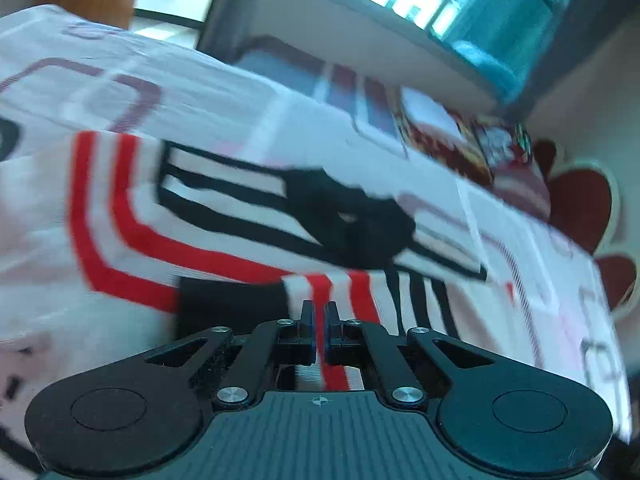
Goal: Fold small clothes
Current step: 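Grasp the other black sleeve cuff with the left tool, then fold the held sleeve across the chest with the left tool and release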
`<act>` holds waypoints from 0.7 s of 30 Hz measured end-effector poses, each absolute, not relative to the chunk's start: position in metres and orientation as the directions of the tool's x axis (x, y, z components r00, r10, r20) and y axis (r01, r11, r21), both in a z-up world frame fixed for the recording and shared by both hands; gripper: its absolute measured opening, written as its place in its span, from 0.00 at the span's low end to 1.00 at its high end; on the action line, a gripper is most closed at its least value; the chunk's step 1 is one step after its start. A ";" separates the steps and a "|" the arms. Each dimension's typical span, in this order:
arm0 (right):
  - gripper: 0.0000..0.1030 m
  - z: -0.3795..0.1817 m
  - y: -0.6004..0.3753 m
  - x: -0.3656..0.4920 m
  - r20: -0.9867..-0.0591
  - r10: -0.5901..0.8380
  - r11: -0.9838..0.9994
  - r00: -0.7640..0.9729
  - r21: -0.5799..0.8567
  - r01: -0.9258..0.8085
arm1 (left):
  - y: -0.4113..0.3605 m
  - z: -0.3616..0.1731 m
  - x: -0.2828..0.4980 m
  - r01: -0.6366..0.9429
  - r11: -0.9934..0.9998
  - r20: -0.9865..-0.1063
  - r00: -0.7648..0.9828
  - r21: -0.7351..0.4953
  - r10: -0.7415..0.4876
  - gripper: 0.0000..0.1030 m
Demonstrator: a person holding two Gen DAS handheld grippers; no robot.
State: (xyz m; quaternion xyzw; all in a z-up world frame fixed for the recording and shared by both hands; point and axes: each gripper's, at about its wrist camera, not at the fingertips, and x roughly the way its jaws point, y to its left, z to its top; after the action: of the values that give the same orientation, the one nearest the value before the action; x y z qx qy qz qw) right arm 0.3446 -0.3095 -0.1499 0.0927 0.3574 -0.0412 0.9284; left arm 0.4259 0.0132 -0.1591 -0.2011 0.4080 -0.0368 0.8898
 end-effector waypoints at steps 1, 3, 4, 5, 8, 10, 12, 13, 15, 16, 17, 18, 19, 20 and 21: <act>0.34 -0.150 -0.309 0.353 -0.670 0.001 0.979 0.742 0.153 0.137 | 0.008 -0.163 0.428 -0.095 0.923 -0.721 0.655 -0.373 -0.224 0.01; 0.37 -0.152 -0.308 0.374 -0.672 0.021 0.979 0.740 0.165 0.122 | 0.004 -0.178 0.435 -0.100 0.940 -0.750 0.633 -0.326 -0.193 0.01; 0.37 -0.154 -0.307 0.386 -0.678 0.025 0.979 0.735 0.165 0.118 | 0.006 -0.183 0.434 -0.100 0.945 -0.754 0.631 -0.313 -0.183 0.01; 0.37 -0.157 -0.307 0.398 -0.682 0.029 0.978 0.731 0.171 0.121 | 0.010 -0.187 0.433 -0.094 0.939 -0.739 0.645 -0.330 -0.195 0.01; 0.38 -0.165 -0.310 0.429 -0.694 0.006 0.978 0.720 0.155 0.141 | 0.017 -0.187 0.434 -0.114 0.926 -0.741 0.638 -0.359 -0.209 0.01; 0.38 -0.171 -0.315 0.451 -0.704 0.012 0.973 0.710 0.171 0.152 | 0.016 -0.191 0.430 -0.112 0.927 -0.740 0.639 -0.358 -0.209 0.01; 0.40 -0.173 -0.322 0.469 -0.703 0.039 0.960 0.710 0.223 0.168 | 0.017 -0.193 0.429 -0.105 0.929 -0.737 0.643 -0.356 -0.210 0.01; 0.38 -0.176 -0.324 0.477 -0.705 0.061 0.954 0.706 0.248 0.165 | 0.018 -0.193 0.428 -0.103 0.928 -0.735 0.645 -0.357 -0.211 0.01; 0.27 -0.182 -0.324 0.489 -0.715 0.094 0.951 0.693 0.271 0.151 | 0.018 -0.194 0.427 -0.101 0.927 -0.732 0.647 -0.360 -0.214 0.01; 0.22 -0.182 -0.323 0.490 -0.710 0.090 0.954 0.698 0.263 0.145 | 0.019 -0.194 0.426 -0.103 0.928 -0.734 0.645 -0.359 -0.212 0.01; 0.15 -0.180 -0.321 0.488 -0.705 0.085 0.960 0.704 0.246 0.131 | 0.018 -0.193 0.426 -0.104 0.929 -0.736 0.644 -0.354 -0.208 0.01; 0.14 -0.177 -0.316 0.485 -0.696 0.057 0.973 0.716 0.199 0.117 | 0.017 -0.193 0.425 -0.103 0.932 -0.735 0.647 -0.348 -0.203 0.01; 0.13 -0.177 -0.312 0.483 -0.688 0.006 0.984 0.725 0.132 0.117 | 0.016 -0.192 0.425 -0.100 0.935 -0.735 0.649 -0.340 -0.198 0.01; 0.13 -0.180 -0.311 0.483 -0.689 -0.032 0.989 0.724 0.084 0.123 | 0.015 -0.193 0.424 -0.098 0.938 -0.734 0.652 -0.333 -0.192 0.01; 0.13 -0.184 -0.313 0.483 -0.689 -0.036 0.988 0.724 0.086 0.131 | 0.014 -0.192 0.424 -0.098 0.940 -0.735 0.652 -0.328 -0.188 0.01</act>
State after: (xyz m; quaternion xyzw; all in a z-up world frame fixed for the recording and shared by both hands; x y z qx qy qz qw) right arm 0.4831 -0.3126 -0.1836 0.0643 0.3687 -0.0451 0.9262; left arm 0.4241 0.0144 -0.1922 -0.1719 0.4164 -0.0250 0.8924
